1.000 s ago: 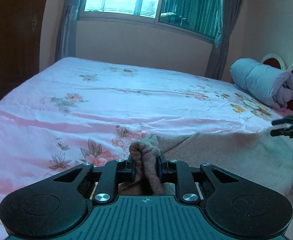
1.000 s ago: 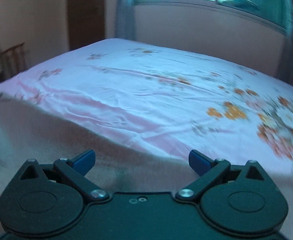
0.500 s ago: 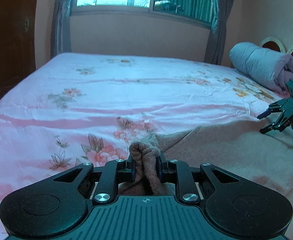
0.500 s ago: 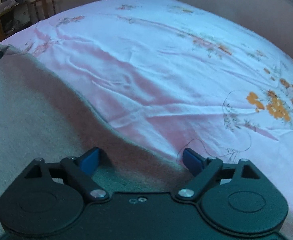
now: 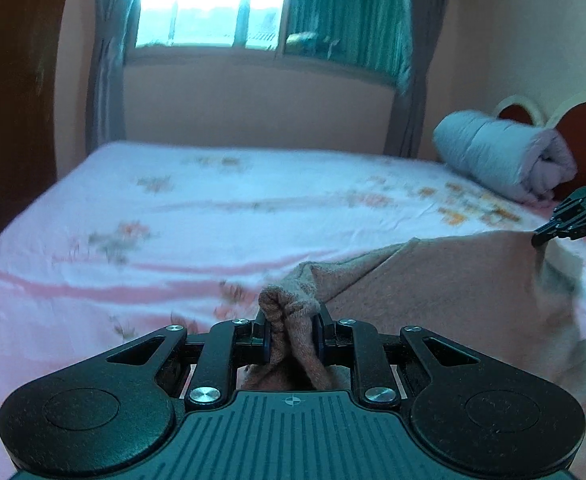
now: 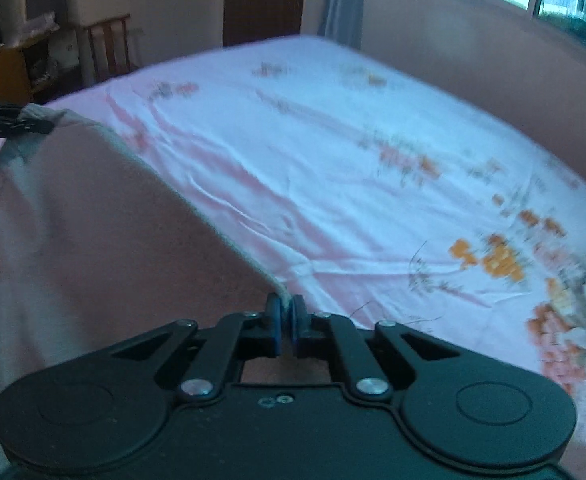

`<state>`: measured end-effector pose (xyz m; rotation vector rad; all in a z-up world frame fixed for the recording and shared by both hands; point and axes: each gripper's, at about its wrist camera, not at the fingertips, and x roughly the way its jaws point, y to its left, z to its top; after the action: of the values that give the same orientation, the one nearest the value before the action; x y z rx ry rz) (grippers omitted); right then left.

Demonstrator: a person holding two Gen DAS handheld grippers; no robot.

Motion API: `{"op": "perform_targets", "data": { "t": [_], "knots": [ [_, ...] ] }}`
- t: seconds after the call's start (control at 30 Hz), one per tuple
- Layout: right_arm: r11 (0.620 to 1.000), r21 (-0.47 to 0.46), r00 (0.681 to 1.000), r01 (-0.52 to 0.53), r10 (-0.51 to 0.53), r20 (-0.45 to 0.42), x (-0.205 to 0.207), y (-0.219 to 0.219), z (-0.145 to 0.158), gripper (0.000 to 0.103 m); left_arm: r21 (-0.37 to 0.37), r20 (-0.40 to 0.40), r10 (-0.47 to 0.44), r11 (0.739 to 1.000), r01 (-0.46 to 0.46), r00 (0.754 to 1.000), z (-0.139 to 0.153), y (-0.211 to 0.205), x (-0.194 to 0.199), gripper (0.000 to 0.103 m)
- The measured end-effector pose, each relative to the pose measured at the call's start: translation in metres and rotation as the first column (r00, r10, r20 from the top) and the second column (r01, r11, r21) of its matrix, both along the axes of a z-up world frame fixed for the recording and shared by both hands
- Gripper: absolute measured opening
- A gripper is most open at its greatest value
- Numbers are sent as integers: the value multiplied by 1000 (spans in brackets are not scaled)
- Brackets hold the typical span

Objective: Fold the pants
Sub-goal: 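Grasp the pants fabric with the right tool beside the left tool, then lift the held pants legs with both tools and fold them over the pants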

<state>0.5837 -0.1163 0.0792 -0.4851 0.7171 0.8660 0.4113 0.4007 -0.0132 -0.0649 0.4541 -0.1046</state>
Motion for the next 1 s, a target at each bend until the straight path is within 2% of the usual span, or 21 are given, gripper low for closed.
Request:
{"op": "perform_targets", "data": {
  "t": [0.2, 0.3, 0.4, 0.47, 0.57, 0.6, 0.63, 0.67, 0.7, 0.73, 0.8, 0.87, 0.93, 0.97, 1.0],
  "knots": [
    [1000, 12, 994, -28, 27, 102, -95, -32, 48, 0, -5, 100, -116, 993, 117, 988, 26, -5, -53, 20],
    [1000, 4, 992, -28, 27, 127, -147, -43, 57, 0, 44, 108, -176, 984, 172, 978, 34, -15, -84, 20],
    [1000, -13, 990, -10, 12, 142, -198, -52, 49, 0, 64, 114, -211, 977, 205, 971, 33, -25, -119, 20],
    [1000, -26, 989, 10, -6, 146, -222, -56, 33, 0, 116, 91, -223, 970, 212, 971, 24, -38, -144, 20],
    [997, -58, 989, 45, -36, 142, -254, -57, -2, 3, 149, 34, -205, 969, 198, 978, 1, -57, -174, 23],
    [995, -78, 986, 64, -51, 161, -264, -56, -18, 8, 165, 23, -177, 971, 171, 984, -7, -63, -185, 34],
    [994, -83, 984, 77, -62, 165, -272, -58, -28, 13, 181, 7, -135, 975, 132, 991, -16, -68, -197, 49],
    [991, -85, 982, 99, -83, 171, -278, -59, -36, 16, 180, -4, -96, 979, 95, 995, -21, -70, -208, 57],
    [988, -80, 976, 133, -116, 186, -285, -61, -40, 20, 163, -11, -61, 985, 62, 998, -23, -70, -221, 69],
    [985, -55, 970, 163, -150, 189, -290, -66, -41, 21, 131, -16, -27, 991, 29, 1000, -24, -67, -233, 73],
    [973, 42, 962, 225, -229, 149, -294, -79, -33, 24, 48, -52, 56, 997, -54, 997, -25, -59, -254, 73],
    [945, 141, 946, 294, -309, 101, -294, -94, -24, 29, -47, -97, 142, 988, -147, 985, -27, -52, -271, 73],
    [914, 216, 933, 343, -358, 37, -293, -106, -18, 33, -232, -113, 195, 948, -216, 974, -24, -44, -287, 73],
    [897, 246, 925, 366, -381, 11, -292, -111, -17, 34, -315, -106, 212, 919, -235, 971, -23, -43, -295, 73],
    [875, 276, 912, 398, -409, -18, -290, -114, -15, 36, -412, -98, 228, 877, -248, 969, -22, -42, -301, 73]
  ]
}}
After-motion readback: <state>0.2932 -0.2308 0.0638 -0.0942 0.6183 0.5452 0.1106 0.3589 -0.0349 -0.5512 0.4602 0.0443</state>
